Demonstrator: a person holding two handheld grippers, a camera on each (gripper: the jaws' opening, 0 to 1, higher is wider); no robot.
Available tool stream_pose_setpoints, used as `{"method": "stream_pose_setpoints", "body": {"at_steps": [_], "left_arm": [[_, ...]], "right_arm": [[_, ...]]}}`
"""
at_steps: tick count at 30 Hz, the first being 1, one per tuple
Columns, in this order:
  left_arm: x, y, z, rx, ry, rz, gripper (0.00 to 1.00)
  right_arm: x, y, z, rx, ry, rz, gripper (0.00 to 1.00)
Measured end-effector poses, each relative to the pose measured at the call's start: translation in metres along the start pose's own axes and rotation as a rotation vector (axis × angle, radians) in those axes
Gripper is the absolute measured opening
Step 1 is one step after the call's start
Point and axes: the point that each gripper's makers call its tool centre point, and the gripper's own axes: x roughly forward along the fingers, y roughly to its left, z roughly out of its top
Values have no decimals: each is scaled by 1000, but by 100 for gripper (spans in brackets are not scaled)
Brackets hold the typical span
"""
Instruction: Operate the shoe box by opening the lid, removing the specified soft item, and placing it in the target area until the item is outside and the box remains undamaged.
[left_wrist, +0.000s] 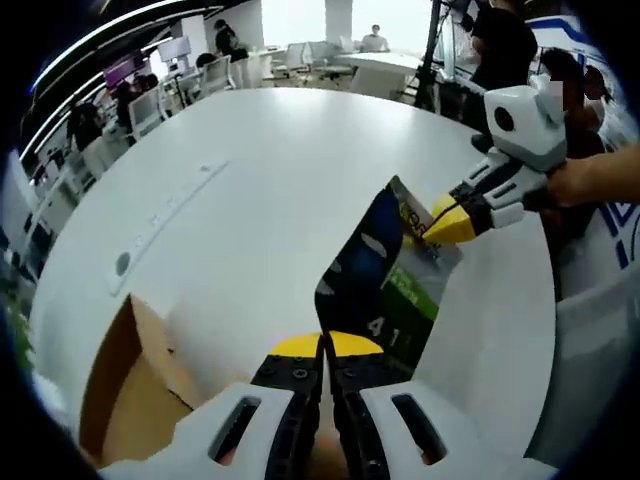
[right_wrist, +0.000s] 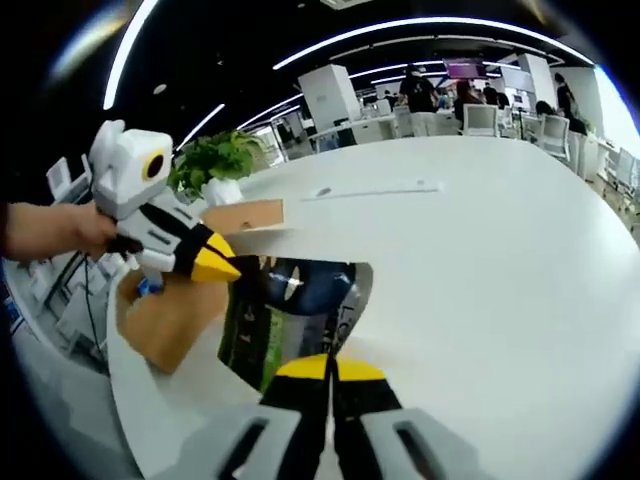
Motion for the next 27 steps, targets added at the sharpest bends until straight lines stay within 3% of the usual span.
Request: {"method": "stream_pose_setpoints", "body": {"at_steps": [9, 12, 17, 27], "left_arm": [[17, -4, -6, -7, 53, -11, 0], [21, -5, -10, -70, 74, -17, 0], [28, -5, -14, -91, 84, -24, 0], [37, -3, -18, -55, 108, -6, 3]], "right_arm": [[0, -9, -7, 45, -10, -26, 0], [1, -11, -8, 53, -9, -35, 0], [3, -13, -10, 92, -9, -44, 0], [8, -16, -19, 133, 10, -101, 0]]}}
